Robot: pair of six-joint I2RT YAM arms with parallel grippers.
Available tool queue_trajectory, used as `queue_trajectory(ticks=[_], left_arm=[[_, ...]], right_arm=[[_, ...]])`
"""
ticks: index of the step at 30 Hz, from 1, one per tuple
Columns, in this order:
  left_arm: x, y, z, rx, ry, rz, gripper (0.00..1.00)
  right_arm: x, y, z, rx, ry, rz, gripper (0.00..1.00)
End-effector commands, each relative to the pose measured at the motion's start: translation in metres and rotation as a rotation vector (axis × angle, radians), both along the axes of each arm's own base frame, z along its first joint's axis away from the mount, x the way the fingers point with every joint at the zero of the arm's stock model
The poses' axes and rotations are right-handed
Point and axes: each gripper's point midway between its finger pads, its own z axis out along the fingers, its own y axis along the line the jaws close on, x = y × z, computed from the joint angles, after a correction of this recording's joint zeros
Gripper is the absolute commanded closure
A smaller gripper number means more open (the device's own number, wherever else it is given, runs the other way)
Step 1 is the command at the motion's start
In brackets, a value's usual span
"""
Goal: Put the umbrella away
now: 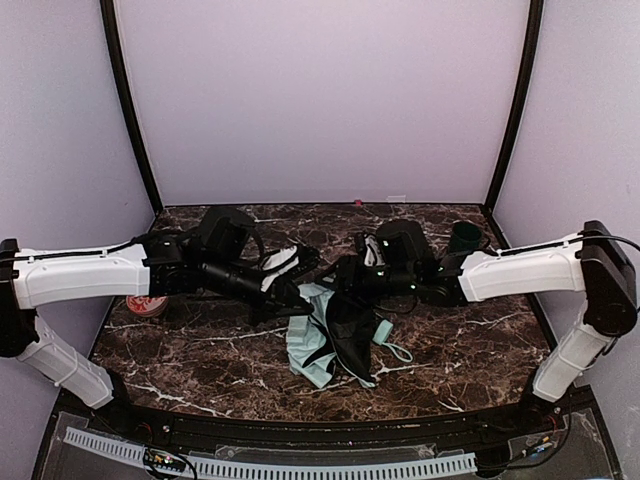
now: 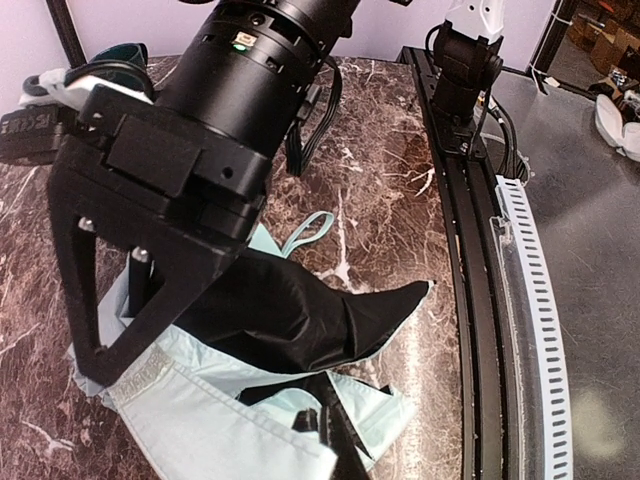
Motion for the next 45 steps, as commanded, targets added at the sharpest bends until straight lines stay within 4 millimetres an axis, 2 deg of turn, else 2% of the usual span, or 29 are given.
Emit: queue_trajectory(ticks=[1,4,7,10,14,16,20,23,25,26,29,32,35,36,39,41,45], left_arm=[[-0.008,0.003,0.006,-0.021,-0.024,-0.023,1.00],[-0.006,0.004,0.009,-0.016,-0.037,-0.016,1.00],[-0.009,0.004,0.012,-0.036,-0.053,-0.044,1.00],[-0.009,0.002,0.015,-0.040,-0.055,-0.049,1.00],[-0.014,0.001,0.011,-0.053,-0.033,-0.069,1.00],[-0.019,0.000,0.008,-0.057,0.015,-0.077,1.00],[-0.039,-0.007,0.008,-0.054,0.032,-0.120,0.98],[-0.061,-0.024,0.017,-0.053,-0.006,-0.190,0.95],[-0.074,-0.039,0.026,-0.095,0.035,-0.235,0.95],[-0.082,-0.047,0.024,-0.100,0.061,-0.268,0.94],[-0.103,-0.068,0.026,-0.082,0.057,-0.342,0.84],[-0.127,-0.077,0.039,-0.069,0.036,-0.429,0.73],[-0.146,-0.070,0.042,-0.058,-0.007,-0.499,0.49],[-0.153,-0.068,0.040,-0.052,-0.009,-0.526,0.46],[-0.169,-0.063,0.022,-0.012,0.027,-0.578,0.41],[-0.176,-0.053,0.009,0.037,0.061,-0.603,0.39],[-0.171,-0.019,0.021,0.012,-0.019,-0.582,0.39]], right_arm=[[-0.005,0.030,0.032,0.126,-0.002,0.076,0.42],[-0.012,0.025,0.033,0.104,0.004,0.082,0.40],[-0.015,0.018,0.023,0.100,0.024,0.054,0.42],[-0.019,0.026,0.032,0.178,0.054,0.080,0.48],[-0.012,0.036,0.051,0.239,-0.010,0.094,0.87],[-0.005,0.039,0.060,0.254,-0.042,0.104,0.99],[0.005,0.035,0.072,0.290,-0.078,0.110,1.00],[0.013,0.028,0.074,0.309,-0.086,0.101,1.00],[0.018,0.024,0.079,0.321,-0.103,0.093,1.00],[0.019,0.022,0.080,0.320,-0.111,0.086,1.00],[0.026,0.017,0.083,0.328,-0.128,0.062,1.00],[0.027,0.014,0.089,0.349,-0.158,0.072,1.00],[0.028,0.010,0.094,0.378,-0.192,0.102,1.00],[0.030,0.008,0.094,0.381,-0.201,0.107,1.00],[0.035,0.005,0.093,0.354,-0.238,0.127,1.00],[0.033,0.006,0.096,0.352,-0.257,0.155,1.00],[0.027,0.010,0.108,0.376,-0.276,0.203,1.00]])
